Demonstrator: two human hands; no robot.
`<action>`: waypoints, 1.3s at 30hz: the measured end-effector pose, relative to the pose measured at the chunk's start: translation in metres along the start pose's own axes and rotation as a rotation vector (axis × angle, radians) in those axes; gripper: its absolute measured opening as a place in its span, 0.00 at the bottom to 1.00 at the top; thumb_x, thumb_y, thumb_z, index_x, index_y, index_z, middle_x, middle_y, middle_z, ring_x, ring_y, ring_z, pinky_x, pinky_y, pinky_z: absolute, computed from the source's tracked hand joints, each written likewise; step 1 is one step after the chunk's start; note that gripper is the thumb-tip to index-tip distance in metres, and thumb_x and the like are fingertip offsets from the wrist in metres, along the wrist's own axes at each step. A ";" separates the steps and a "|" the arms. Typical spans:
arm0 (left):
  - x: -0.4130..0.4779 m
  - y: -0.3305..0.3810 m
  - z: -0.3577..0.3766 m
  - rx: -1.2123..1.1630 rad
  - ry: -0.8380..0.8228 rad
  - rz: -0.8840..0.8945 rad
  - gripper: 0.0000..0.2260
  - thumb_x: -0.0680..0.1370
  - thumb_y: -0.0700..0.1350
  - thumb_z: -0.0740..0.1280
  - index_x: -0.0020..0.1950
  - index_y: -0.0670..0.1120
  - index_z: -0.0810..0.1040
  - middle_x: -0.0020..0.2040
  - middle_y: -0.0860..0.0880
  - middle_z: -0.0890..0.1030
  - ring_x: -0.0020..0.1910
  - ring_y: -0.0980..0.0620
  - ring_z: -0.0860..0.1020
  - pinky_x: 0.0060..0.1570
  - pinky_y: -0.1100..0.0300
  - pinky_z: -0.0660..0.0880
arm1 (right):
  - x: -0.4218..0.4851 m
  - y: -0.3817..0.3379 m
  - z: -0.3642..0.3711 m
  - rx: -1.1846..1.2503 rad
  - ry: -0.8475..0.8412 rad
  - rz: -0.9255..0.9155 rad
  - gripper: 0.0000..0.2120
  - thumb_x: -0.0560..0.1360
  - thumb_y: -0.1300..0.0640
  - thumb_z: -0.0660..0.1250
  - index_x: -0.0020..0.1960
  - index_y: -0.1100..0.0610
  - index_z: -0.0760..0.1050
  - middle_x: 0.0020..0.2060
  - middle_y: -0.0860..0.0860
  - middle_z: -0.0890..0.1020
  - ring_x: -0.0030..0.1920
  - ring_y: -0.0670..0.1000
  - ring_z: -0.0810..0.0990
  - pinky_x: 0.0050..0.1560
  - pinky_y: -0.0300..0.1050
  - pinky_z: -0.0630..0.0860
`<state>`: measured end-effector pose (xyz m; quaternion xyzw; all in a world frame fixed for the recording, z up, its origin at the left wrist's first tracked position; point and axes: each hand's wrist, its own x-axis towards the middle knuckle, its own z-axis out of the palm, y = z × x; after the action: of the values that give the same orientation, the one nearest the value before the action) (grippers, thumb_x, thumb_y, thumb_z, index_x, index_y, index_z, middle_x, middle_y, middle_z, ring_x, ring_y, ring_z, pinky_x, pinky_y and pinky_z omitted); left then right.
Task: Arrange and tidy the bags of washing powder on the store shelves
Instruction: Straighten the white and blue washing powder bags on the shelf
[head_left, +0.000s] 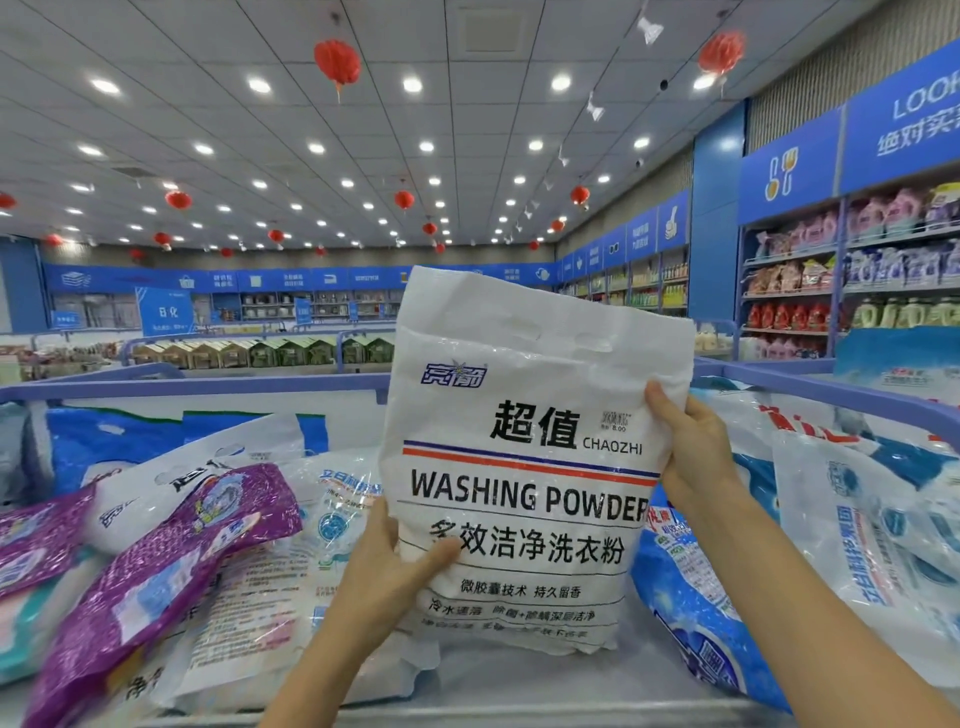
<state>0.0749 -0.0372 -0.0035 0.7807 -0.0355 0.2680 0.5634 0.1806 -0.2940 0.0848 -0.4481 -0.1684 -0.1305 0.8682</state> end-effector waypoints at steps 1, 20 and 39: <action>0.001 -0.001 0.000 0.035 0.026 -0.015 0.20 0.65 0.63 0.74 0.51 0.58 0.73 0.44 0.64 0.82 0.45 0.67 0.79 0.42 0.69 0.73 | 0.000 0.000 -0.001 0.014 0.019 0.000 0.03 0.76 0.60 0.65 0.47 0.57 0.78 0.37 0.50 0.86 0.38 0.50 0.85 0.35 0.45 0.82; 0.015 0.013 -0.006 -0.038 0.067 0.175 0.13 0.73 0.57 0.63 0.51 0.52 0.79 0.46 0.56 0.85 0.44 0.58 0.83 0.39 0.64 0.79 | 0.000 -0.015 0.026 0.028 0.086 0.037 0.03 0.77 0.60 0.65 0.46 0.58 0.77 0.33 0.49 0.85 0.34 0.49 0.84 0.29 0.43 0.80; -0.068 0.072 -0.016 0.004 0.135 0.309 0.27 0.74 0.61 0.56 0.31 0.37 0.67 0.29 0.39 0.71 0.28 0.53 0.68 0.33 0.61 0.66 | -0.114 -0.163 0.073 -1.036 0.165 -0.982 0.29 0.70 0.47 0.70 0.66 0.51 0.63 0.60 0.49 0.72 0.55 0.46 0.72 0.57 0.35 0.68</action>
<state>-0.0152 -0.0656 0.0312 0.7473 -0.1168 0.4032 0.5150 0.0029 -0.3175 0.1973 -0.6637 -0.2010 -0.6025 0.3951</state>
